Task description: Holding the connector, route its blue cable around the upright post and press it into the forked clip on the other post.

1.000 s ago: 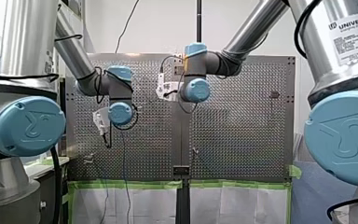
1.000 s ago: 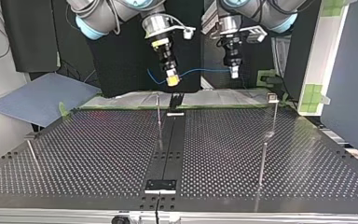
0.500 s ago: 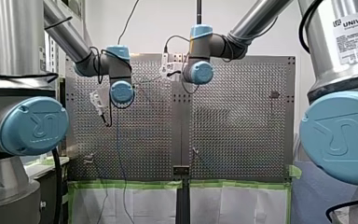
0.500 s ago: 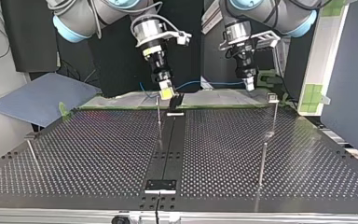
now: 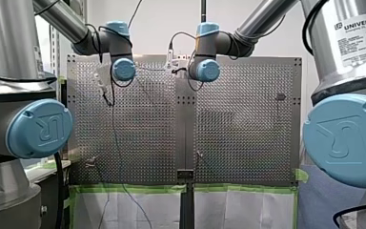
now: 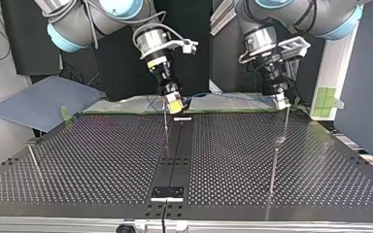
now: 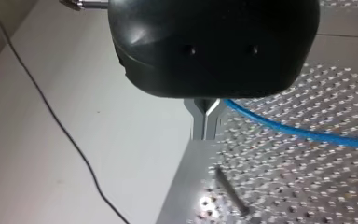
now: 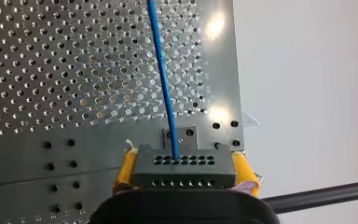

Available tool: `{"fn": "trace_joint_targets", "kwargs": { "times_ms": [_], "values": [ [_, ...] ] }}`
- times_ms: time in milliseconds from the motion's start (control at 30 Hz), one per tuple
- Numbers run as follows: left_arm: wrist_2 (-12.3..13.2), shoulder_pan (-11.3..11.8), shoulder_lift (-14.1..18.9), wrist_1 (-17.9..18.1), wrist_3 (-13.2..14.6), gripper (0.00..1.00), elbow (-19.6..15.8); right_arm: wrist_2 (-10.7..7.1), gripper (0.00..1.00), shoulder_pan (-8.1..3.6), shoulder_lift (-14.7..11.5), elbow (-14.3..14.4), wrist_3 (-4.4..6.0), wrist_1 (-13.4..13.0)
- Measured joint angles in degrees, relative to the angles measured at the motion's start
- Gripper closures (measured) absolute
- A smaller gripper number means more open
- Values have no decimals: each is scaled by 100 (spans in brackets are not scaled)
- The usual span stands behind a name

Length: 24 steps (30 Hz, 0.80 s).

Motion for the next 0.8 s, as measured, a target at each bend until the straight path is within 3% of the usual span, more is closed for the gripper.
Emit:
{"fn": "trace_joint_targets", "kwargs": {
  "times_ms": [367, 533, 800],
  "values": [
    [141, 302, -46, -519, -20, 100, 456, -50, 100, -18, 209, -409, 40, 285],
    [385, 577, -83, -769, -205, 100, 571, -61, 100, -28, 324, -707, 43, 500],
    [817, 1010, -73, -844, -360, 100, 864, -78, 100, -59, 426, -1184, 43, 634]
  ]
}}
